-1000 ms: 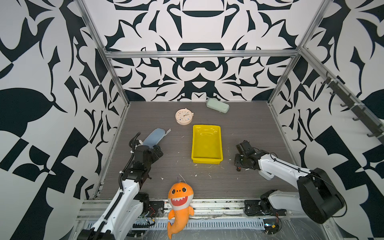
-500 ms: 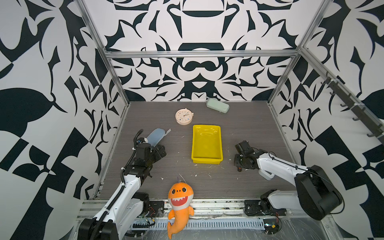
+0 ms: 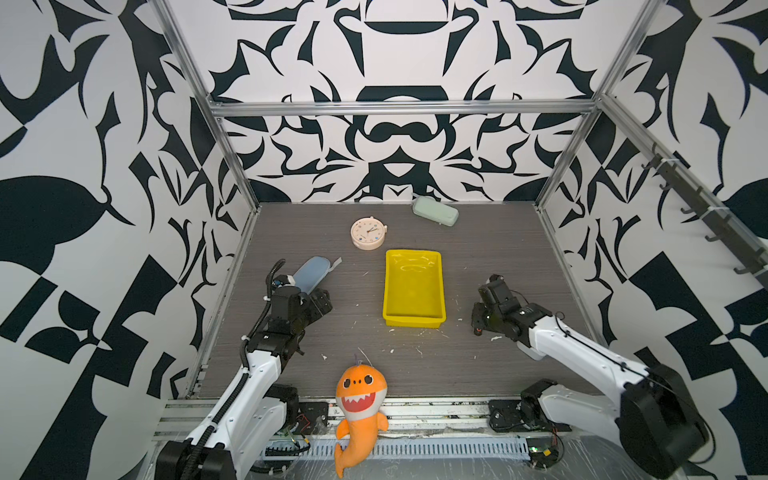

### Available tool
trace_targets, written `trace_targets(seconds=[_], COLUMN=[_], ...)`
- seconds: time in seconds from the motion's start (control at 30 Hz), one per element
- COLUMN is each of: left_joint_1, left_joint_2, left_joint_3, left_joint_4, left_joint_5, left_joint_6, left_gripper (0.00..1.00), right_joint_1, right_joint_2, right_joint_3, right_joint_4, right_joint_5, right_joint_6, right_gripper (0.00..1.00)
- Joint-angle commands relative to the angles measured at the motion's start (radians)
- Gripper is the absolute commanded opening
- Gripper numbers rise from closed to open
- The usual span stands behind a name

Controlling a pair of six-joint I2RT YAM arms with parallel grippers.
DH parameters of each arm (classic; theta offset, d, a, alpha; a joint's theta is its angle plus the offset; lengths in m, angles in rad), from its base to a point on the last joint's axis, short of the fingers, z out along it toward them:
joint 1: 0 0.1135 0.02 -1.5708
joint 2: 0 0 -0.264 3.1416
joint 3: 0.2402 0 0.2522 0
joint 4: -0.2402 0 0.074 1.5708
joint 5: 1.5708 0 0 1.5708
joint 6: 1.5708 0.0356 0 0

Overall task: Put the screwdriver in the bin
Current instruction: 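Lift the screwdriver off the table with the right gripper, then carry the screwdriver over the yellow bin and open the right gripper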

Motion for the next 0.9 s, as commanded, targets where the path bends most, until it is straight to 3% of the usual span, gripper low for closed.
trace_targets(seconds=[0.0, 0.2, 0.37, 0.6, 0.87], left_joint_1=[0.0, 0.0, 0.0, 0.0, 0.0], left_joint_2=[-0.006, -0.028, -0.039, -0.045, -0.037], left_joint_3=[0.014, 0.007, 0.008, 0.003, 0.011], left_joint_4=[-0.006, -0.021, -0.034, -0.032, -0.045], left_joint_5=[-0.014, -0.046, -0.058, -0.061, -0.065], left_joint_6=[-0.014, -0.023, -0.028, -0.031, -0.033], left_gripper=[1.0, 1.0, 1.0, 1.0, 0.99], right_joint_1=[0.006, 0.11, 0.269, 0.291, 0.29], right_joint_2=[-0.085, -0.043, 0.143, 0.443, 0.612], right_joint_3=[0.081, 0.155, 0.273, 0.537, 0.678], right_joint_4=[0.002, 0.168, 0.223, 0.102, -0.003], right_joint_5=[0.065, 0.067, 0.163, -0.035, -0.133], right_joint_6=[0.022, 0.144, 0.157, 0.121, 0.132], right_gripper=[0.01, 0.01, 0.01, 0.02, 0.05])
